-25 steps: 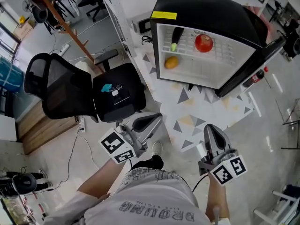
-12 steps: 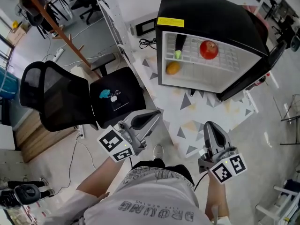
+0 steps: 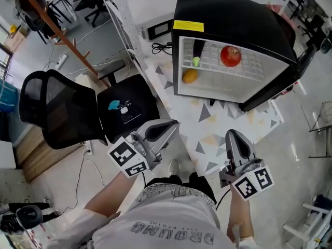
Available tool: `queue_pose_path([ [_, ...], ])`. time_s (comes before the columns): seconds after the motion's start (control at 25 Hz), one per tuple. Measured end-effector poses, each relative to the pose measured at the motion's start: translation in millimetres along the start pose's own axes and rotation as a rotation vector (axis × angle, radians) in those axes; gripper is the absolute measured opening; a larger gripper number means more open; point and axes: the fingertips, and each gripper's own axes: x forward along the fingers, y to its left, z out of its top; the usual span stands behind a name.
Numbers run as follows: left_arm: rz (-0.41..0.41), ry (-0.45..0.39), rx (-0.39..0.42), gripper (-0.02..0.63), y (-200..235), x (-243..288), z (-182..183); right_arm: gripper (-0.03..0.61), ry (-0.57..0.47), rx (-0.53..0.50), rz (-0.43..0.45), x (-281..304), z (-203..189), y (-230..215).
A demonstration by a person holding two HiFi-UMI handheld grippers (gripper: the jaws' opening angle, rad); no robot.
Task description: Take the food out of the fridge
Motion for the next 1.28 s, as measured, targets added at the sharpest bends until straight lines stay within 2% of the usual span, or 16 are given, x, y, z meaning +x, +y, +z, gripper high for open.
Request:
queue_pose_path([
  [0.48,0.055,-0.001,-0.003,0.006,7,21,-2,0.000,-0.017,-0.020,0.042,23,24,-25],
  [1.28,0.166,0.005,0.010,0.006,-2,72,-7,0.002,-0.041,-0.045,0.106,62,68,-101],
])
